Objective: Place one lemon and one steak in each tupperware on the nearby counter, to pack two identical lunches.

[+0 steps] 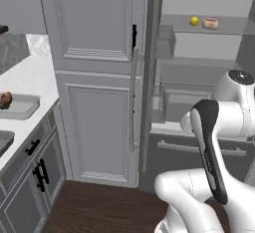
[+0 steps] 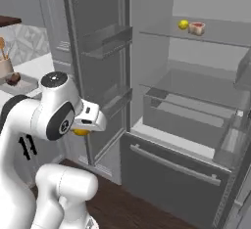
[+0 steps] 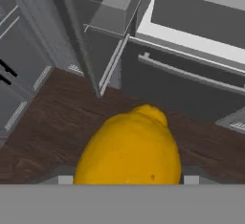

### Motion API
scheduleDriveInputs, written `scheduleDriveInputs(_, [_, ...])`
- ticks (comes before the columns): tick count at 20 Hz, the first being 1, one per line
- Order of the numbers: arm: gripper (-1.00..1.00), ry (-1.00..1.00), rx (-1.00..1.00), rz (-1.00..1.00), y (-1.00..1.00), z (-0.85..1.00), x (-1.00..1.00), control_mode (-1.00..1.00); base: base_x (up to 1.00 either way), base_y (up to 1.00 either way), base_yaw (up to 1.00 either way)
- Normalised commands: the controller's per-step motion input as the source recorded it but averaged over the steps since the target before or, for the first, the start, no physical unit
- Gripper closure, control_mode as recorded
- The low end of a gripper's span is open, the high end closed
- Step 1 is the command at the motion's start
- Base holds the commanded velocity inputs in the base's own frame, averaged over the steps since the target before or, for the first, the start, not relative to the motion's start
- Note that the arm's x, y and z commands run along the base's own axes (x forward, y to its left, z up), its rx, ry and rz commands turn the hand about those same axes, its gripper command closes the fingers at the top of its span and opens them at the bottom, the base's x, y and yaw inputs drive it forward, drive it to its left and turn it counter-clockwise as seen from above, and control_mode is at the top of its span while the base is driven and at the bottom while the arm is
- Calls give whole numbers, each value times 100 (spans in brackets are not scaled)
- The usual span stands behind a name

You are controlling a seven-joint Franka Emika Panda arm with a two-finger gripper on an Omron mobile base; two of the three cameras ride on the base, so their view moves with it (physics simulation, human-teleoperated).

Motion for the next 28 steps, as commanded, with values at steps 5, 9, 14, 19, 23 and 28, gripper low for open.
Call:
scheduleDriveInputs(5, [100,0,0,0,0,0,0,100,-25,67,92])
scheduleDriveInputs(9, [100,0,0,0,0,0,0,100,-34,61,74])
scheduleDriveInputs(14, [100,0,0,0,0,0,0,100,71,9,13])
scheduleDriveInputs(19, [100,0,0,0,0,0,0,100,100,45,-3])
scheduleDriveInputs(23, [100,0,0,0,0,0,0,100,100,6,-4])
scheduleDriveInputs(28, [100,0,0,0,0,0,0,100,91,-60,-24])
